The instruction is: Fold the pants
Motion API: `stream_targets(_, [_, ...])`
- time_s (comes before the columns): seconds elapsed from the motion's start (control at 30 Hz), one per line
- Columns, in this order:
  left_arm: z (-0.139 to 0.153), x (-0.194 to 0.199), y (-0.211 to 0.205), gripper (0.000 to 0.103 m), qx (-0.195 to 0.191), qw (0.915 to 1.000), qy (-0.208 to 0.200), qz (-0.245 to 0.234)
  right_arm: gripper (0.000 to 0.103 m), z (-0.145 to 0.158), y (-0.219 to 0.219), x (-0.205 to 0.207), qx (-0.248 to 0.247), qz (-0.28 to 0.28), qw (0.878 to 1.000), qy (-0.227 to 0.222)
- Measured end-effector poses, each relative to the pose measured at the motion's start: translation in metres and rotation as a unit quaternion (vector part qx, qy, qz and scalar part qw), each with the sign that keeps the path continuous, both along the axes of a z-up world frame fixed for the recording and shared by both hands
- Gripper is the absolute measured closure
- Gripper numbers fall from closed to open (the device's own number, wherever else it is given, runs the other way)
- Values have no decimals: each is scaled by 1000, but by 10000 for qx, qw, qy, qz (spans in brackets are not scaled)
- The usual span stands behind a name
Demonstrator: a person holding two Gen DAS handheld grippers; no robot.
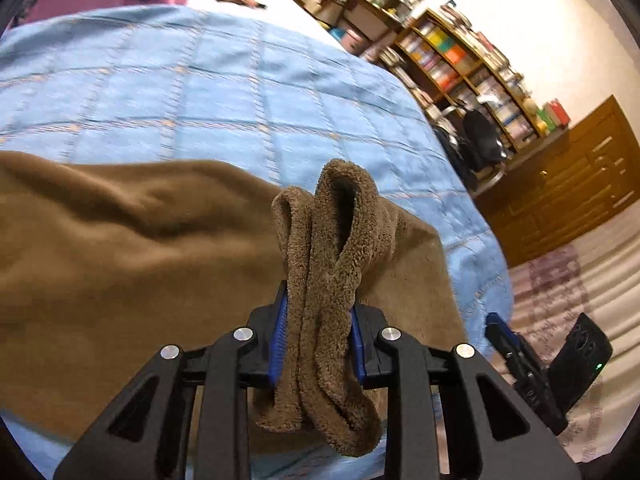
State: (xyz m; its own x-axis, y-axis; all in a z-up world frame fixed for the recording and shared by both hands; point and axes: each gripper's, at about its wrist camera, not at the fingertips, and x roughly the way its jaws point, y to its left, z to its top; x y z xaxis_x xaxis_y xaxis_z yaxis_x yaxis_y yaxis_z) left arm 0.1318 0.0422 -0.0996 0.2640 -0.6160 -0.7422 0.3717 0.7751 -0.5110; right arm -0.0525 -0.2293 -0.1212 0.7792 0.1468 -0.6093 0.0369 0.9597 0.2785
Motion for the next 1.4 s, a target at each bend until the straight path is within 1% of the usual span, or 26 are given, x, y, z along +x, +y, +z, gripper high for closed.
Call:
stream_targets(0.07, [-7, 4, 14, 77, 101, 9999, 53, 116, 74, -6, 12, 11, -20, 111, 9999, 77])
stream_targets(0.17, [-30, 7, 27, 77, 333, 9989, 211, 241, 74, -19, 31, 26, -40, 263, 9993, 249])
stream_targets(0.23, [-46, 6, 29, 75, 519, 9979, 290, 243, 74, -31, 41, 35, -162, 300, 9986, 416])
stream_targets(0.3, [-58, 3, 27, 74, 649, 9972, 233, 284, 74, -45, 49, 40, -327, 320, 9972, 600])
stream_targets(0.37, [-63, 1, 28, 74, 621, 9972, 170, 370, 74, -60, 52, 43, -462, 350, 9954, 763])
stream_targets(0.43, [-67, 1, 29, 74, 530, 9974, 130, 465, 74, -71, 56, 43, -635, 387, 9940, 797])
stream_targets(0.47, [-68, 0, 28, 74, 544, 9973, 49, 486, 74, -73, 58, 43, -707, 396, 9936, 791])
stream_targets(0.53, [-69, -2, 25, 75, 602, 9969, -77, 493, 74, -72, 61, 45, -814, 407, 9925, 816])
stream_targets(0.63, [-64, -1, 27, 76, 511, 9974, -118, 501, 74, -63, 54, 45, -581, 413, 9938, 856])
stream_targets(0.7, [-58, -1, 32, 77, 438, 9977, -159, 487, 74, -46, 45, 45, -379, 323, 9960, 737])
stream_targets(0.8, [-45, -2, 40, 78, 389, 9975, -310, 502, 73, -26, 38, 46, -346, 199, 9979, 512])
stream_targets(0.87, [-36, -2, 47, 78, 417, 9965, -424, 588, 70, -15, 35, 49, -356, 166, 9985, 390])
stream_targets(0.9, [-34, -1, 50, 78, 428, 9960, -453, 638, 64, -13, 34, 50, -349, 162, 9986, 357])
stream_targets(0.93, [-33, 1, 55, 78, 479, 9951, -473, 721, 62, -12, 35, 53, -330, 197, 9988, 302])
stream_targets(1.0, [-36, 6, 56, 78, 636, 9937, -471, 799, 62, -15, 39, 61, -307, 267, 9986, 335])
stream_targets(1.07, [-45, 8, 53, 76, 783, 9933, -402, 751, 62, -26, 48, 70, -339, 357, 9980, 406])
stream_targets(1.17, [-57, 8, 47, 71, 1053, 9904, -472, 758, 62, -54, 56, 84, -381, 383, 9956, 769])
stream_targets(1.2, [-59, 7, 47, 64, 1105, 9894, -497, 798, 62, -60, 58, 85, -413, 370, 9949, 845])
stream_targets(1.23, [-61, 6, 48, 54, 1153, 9879, -545, 885, 62, -69, 58, 87, -451, 363, 9939, 936])
stream_targets(1.3, [-64, 6, 53, 48, 1141, 9874, -540, 951, 61, -78, 60, 86, -570, 413, 9932, 925])
stream_targets(1.4, [-62, 6, 61, 43, 1044, 9876, -451, 1079, 60, -78, 63, 87, -711, 486, 9920, 927])
